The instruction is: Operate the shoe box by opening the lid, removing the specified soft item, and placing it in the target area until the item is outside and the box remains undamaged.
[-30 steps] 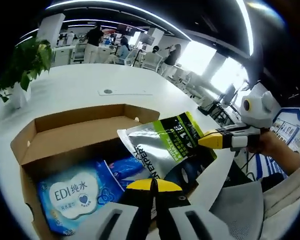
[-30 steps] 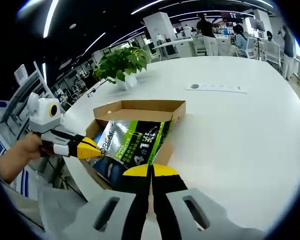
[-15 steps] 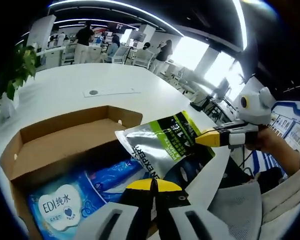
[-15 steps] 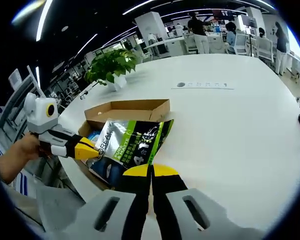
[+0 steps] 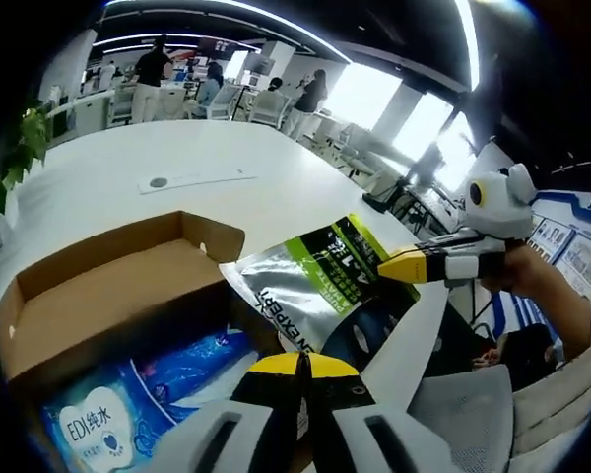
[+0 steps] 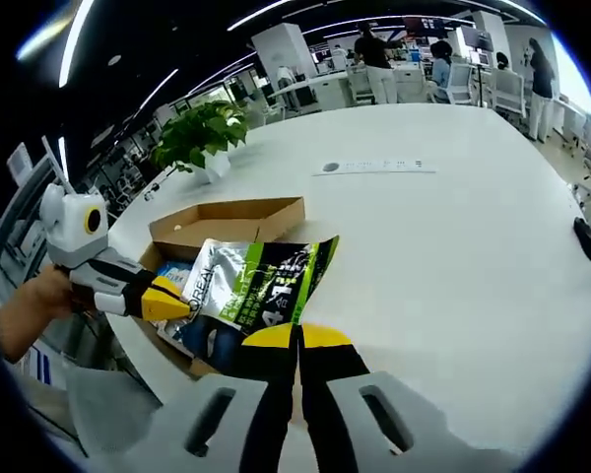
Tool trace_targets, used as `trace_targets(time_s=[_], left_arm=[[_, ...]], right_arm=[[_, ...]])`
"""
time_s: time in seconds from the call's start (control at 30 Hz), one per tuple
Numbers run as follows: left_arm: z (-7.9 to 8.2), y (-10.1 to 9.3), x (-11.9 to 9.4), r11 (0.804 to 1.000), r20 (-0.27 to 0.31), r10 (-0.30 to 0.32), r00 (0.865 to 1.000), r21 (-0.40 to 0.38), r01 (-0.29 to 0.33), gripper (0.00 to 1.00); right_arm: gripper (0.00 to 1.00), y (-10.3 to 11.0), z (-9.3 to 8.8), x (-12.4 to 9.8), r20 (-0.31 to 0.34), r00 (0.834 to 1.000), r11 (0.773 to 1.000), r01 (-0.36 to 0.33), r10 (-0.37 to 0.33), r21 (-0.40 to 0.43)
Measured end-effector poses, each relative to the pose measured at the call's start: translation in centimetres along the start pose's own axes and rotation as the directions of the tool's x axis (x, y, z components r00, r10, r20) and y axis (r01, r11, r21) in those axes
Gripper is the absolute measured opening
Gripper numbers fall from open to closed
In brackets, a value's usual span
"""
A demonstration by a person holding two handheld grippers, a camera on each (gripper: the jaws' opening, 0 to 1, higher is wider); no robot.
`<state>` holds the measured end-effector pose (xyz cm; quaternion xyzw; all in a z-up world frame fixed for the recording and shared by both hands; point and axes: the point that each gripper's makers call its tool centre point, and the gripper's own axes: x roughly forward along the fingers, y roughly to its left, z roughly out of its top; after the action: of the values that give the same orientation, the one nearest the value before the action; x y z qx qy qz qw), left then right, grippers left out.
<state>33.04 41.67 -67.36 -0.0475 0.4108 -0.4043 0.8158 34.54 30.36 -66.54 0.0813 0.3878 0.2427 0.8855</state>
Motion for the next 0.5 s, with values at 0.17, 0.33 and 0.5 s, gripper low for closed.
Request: trace_targets(time_s=[0.17,0.33,0.5], left_arm=[[0.3,-0.3,1.0,1.0,-0.011,-0.008,1.0,-0.003,0.008,0.0],[0.7,-0.7,1.9,1.0,-0.021,-0.016,1.0,0.003,0.016,0.0],[0.9,-0.8,2.8,1.0,-0.035,-0.019,0.999,0.005,0.019,0.0]], right_arm=[[0.0,-1.0,0.0,-0.1,-0.004,1.0,1.0,0.017,-0.017,0.001],[0.0,-2.1,0.1,-0.2,-0.006,0.999,0.999,0.034,-0.034,0.006],[0.0,-3.0,0.2,-0.1,-0.01,0.999,0.999,0.046,-0.046,0.012]])
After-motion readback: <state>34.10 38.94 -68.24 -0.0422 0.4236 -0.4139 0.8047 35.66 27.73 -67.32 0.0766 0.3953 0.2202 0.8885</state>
